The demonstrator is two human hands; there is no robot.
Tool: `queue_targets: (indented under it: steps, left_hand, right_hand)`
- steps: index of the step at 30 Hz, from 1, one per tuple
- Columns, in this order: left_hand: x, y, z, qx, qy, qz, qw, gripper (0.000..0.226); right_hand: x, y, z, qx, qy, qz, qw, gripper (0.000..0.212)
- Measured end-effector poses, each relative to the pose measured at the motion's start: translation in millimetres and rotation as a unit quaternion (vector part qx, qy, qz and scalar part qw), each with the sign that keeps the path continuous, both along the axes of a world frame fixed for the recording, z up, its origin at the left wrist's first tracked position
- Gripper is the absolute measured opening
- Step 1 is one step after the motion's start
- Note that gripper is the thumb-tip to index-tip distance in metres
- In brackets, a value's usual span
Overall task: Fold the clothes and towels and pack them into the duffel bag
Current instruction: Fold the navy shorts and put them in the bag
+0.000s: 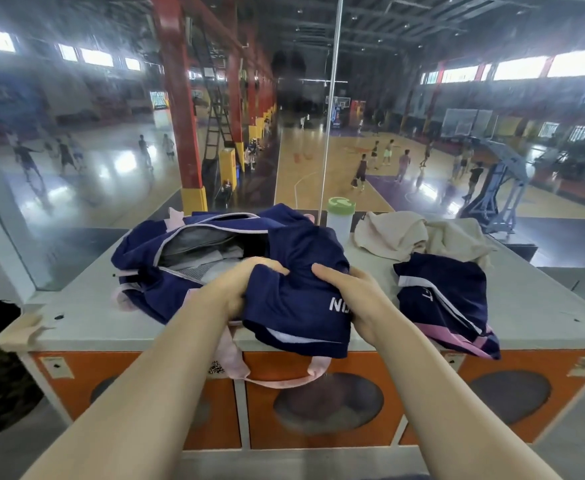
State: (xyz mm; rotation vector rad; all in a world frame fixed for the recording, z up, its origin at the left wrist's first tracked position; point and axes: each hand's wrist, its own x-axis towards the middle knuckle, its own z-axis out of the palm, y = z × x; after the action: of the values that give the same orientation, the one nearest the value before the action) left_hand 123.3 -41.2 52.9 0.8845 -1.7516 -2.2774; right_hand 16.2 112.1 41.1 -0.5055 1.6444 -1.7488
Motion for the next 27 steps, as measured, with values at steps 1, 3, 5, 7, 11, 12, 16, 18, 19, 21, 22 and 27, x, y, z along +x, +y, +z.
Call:
queue_targets:
  steps: [1, 3, 5, 7, 11, 12, 16, 18, 19, 21, 22, 27]
  left_hand:
    - [1.1, -6.2, 0.6, -0.022, -0.028, 0.0, 0.999, 0.023]
    - [4.4, -13.4, 4.6, -0.049, -0.048, 0.012, 0.998, 0.029]
    - [3.4, -19.3, 8.1, -0.048, -0.017, 0.056, 0.997, 0.018]
    - [-1.2, -31.4, 12.8, 0.007, 0.041, 0.13, 0.991, 0.021]
    - [-12.4, -49.8, 35.8, 0.158, 0.202, 0.201, 0.945, 0.033]
    - [-16.5, -53.3, 40.7, 0.177, 0.232, 0.204, 0.935, 0.041]
    - [-37.4, -66.4, 51.7, 0.212, 0.291, 0.183, 0.915, 0.052]
    - [-42.2, -72.8, 53.2, 0.235, 0.31, 0.17, 0.906, 0.055]
    - [-42.7, -76.0, 54.1, 0.243, 0.317, 0.163, 0.902, 0.054]
    - [-43.6, -85.0, 55.5, 0.248, 0.328, 0.154, 0.898, 0.052]
    - [-44.6, -89.5, 56.6, 0.246, 0.331, 0.152, 0.898, 0.052]
    - [-50.7, -94.9, 65.6, 0.233, 0.343, 0.161, 0.896, 0.053]
  right_hand:
    - [-1.8, -1.4, -1.1, 0.002, 0.004, 0.0, 1.0, 0.04]
    - [-4.6, -4.7, -0.8, 0.006, 0.012, -0.006, 1.0, 0.039]
    - [-9.8, -5.8, 1.5, 0.013, 0.02, -0.011, 1.0, 0.035]
    - [-15.6, -3.9, 5.9, 0.024, 0.019, 0.004, 1.0, 0.031]
    - [-17.3, -4.6, 14.7, 0.074, 0.002, 0.113, 0.991, 0.027]
    - [-15.3, -9.3, 16.3, 0.088, 0.001, 0.135, 0.987, 0.026]
    - [-10.3, -47.0, 17.0, 0.086, 0.011, 0.162, 0.983, 0.029]
    - [-10.0, -73.2, 15.4, 0.081, 0.014, 0.15, 0.985, 0.03]
    - [-11.4, -88.9, 13.2, 0.082, 0.01, 0.137, 0.987, 0.031]
    - [-13.8, -118.4, 10.4, 0.092, 0.011, 0.101, 0.99, 0.034]
    - [-15.9, -131.9, 9.5, 0.102, 0.016, 0.082, 0.991, 0.035]
    - [-25.2, -176.8, 6.1, 0.151, -0.009, 0.046, 0.987, 0.027]
